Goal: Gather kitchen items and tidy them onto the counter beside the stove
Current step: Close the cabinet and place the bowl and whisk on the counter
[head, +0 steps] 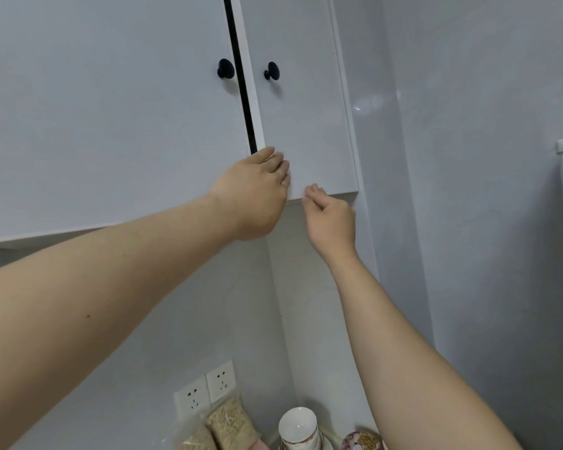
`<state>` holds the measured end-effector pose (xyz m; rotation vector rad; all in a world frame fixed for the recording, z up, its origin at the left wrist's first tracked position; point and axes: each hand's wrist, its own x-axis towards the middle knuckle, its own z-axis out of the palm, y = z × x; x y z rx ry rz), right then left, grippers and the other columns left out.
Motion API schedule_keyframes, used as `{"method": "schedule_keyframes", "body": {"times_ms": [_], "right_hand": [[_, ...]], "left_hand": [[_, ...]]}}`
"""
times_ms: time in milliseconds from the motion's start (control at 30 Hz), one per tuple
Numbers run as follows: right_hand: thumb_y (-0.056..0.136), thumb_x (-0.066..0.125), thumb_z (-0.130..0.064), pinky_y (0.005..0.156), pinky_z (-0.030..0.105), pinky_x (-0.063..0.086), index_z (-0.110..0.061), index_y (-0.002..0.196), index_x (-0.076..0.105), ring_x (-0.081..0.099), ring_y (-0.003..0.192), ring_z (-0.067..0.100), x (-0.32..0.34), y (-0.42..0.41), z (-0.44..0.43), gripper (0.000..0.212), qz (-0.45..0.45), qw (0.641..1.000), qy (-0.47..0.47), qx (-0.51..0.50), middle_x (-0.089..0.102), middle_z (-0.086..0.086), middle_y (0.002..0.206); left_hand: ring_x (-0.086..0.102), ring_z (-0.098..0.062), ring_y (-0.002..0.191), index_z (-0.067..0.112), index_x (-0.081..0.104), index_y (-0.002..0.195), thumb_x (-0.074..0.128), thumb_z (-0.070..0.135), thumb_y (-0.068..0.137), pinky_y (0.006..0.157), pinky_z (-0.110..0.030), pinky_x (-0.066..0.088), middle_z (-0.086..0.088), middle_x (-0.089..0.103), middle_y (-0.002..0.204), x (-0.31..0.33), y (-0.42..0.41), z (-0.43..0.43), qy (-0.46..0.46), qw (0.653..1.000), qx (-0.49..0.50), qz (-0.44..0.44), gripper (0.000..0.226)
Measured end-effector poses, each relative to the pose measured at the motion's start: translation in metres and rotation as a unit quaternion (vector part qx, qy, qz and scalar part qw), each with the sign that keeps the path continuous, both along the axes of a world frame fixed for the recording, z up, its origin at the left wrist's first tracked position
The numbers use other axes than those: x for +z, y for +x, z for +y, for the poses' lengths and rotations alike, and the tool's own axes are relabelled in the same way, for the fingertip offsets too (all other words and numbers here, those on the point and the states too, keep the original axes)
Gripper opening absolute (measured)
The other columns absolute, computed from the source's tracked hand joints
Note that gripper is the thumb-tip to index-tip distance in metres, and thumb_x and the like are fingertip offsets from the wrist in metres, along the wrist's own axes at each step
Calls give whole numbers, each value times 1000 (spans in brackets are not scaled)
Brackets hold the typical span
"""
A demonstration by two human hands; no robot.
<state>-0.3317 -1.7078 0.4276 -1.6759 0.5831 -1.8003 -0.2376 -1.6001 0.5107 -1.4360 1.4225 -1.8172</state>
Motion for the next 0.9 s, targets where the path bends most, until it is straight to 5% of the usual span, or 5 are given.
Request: {"method": "schedule_keyframes", "body": {"times_ms": [433, 567, 667, 800, 900], "right_hand": [[92, 36, 6, 115, 22, 20, -6, 139, 54, 35, 144, 20, -1, 13, -8, 52, 145, 985, -56, -71, 44, 11, 152], [93, 41, -6, 114, 22, 28, -17, 144, 50, 41, 139, 14, -17, 9, -8, 54, 148, 986, -52, -58, 45, 1, 152], [93, 45, -12, 70, 18, 37, -15, 108, 71, 58, 90, 12, -62, -2, 4, 30, 126, 986, -41, -100, 72, 9, 115], [94, 51, -9, 99, 22, 48, -21, 117, 73, 63, 112, 0, -155, -29, 26, 34, 9, 998, 57, -17, 71, -8, 119], [95, 53, -3, 97, 20, 49, -21, 109, 76, 65, 107, -1, -231, -46, 38, 32, -29, 989, 144, -16, 74, -11, 109]], "left_hand": [[32, -36, 140, -6, 41, 143, 29, 26, 101, 115, -42, 28, -24, 42, 148, -2, 15, -7, 11, 999, 9, 46, 54], [26, -35, 146, -5, 44, 141, 33, 22, 98, 122, -43, 17, -23, 46, 145, -27, -2, -8, 2, 978, -62, 199, 52], [42, -30, 138, 5, 63, 124, 35, 17, 91, 120, -37, 16, -13, 64, 130, -98, -29, 4, 24, 907, -253, 337, 45], [61, -24, 119, 4, 69, 118, 41, 10, 92, 117, -34, 29, -9, 70, 121, -220, -45, 32, 2, 742, -426, 517, 39], [60, -11, 119, 8, 71, 119, 49, 8, 95, 112, -30, 39, -3, 70, 123, -301, -46, 37, -8, 632, -415, 654, 33]]}}
